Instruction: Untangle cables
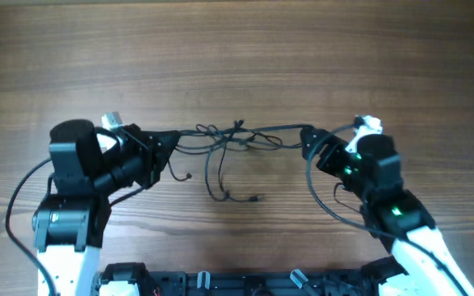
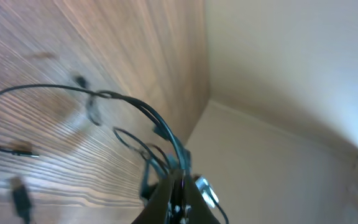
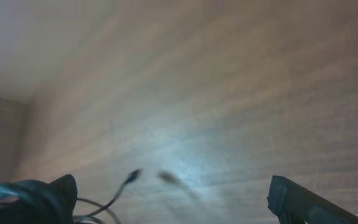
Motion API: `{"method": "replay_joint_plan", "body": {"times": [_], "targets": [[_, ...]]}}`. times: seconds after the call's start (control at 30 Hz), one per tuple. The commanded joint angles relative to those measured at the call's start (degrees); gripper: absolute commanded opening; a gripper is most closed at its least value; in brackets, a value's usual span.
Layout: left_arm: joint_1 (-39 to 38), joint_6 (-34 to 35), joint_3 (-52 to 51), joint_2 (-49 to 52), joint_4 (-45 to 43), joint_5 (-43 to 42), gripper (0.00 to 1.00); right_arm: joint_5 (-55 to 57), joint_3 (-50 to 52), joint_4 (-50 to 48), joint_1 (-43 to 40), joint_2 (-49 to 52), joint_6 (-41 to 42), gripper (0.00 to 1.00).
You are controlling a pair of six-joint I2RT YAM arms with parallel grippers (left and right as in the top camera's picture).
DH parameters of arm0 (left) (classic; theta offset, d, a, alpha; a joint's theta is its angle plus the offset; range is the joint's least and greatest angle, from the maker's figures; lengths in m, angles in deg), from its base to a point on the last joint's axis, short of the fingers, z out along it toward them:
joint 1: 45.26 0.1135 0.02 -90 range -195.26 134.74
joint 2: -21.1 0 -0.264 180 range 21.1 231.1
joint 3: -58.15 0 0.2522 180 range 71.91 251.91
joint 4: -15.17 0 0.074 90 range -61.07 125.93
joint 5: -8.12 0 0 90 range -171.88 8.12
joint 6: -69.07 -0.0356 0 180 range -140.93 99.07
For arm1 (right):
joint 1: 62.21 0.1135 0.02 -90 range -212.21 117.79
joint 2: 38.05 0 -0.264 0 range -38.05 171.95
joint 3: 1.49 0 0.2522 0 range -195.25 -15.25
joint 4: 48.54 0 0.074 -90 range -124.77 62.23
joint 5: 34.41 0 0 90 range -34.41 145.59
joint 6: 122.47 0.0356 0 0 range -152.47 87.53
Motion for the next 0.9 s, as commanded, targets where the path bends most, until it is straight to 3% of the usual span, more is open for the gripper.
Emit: {"method": "replay_joint_plan", "body": {"times": [0.0, 0.17, 0.3, 0.37, 0.4, 0.5, 0.53, 0.7, 0.87], "targets": [[1.09, -1.36, 1.77, 4.07, -1.22, 5.22, 0.04, -7.56, 1.62, -2.49, -3.13, -6.54, -6.38, 0.98], [-5.27, -3.45, 1.77, 10.86, -7.28, 3.91, 0.04, -30.25, 1.62, -6.69, -3.08, -8.48, -10.23, 0.97], [-11.56, -14.88, 1.77, 16.24, -16.11, 3.74, 0.05, -37.70, 1.62, -6.49, -3.08, -6.69, -10.19, 1.00], [-13.35, -19.89, 1.77, 18.53, -17.94, 3.76, 0.13, -38.66, 1.62, -5.99, -3.08, -5.14, -10.12, 1.00], [-14.01, -21.90, 1.77, 19.71, -18.10, 4.00, 0.20, -38.62, 1.62, -5.64, -3.08, -4.48, -10.14, 1.00], [-14.64, -24.83, 1.77, 23.04, -15.93, 6.75, 0.82, -38.62, 1.64, -4.98, -3.08, -1.36, -9.70, 1.00], [-14.58, -24.87, 1.77, 23.87, -14.21, 8.68, 0.97, -38.64, 1.64, -4.92, -3.08, -0.22, -9.62, 1.00], [-13.49, -24.20, 1.77, 25.27, -3.82, 22.18, 1.00, -38.66, 1.64, -4.11, -3.08, 5.11, -9.62, 1.00], [-12.41, -16.65, 1.77, 25.20, 4.46, 33.59, 1.00, -38.66, 1.64, -4.02, -3.08, 9.35, -9.70, 1.00]]}}
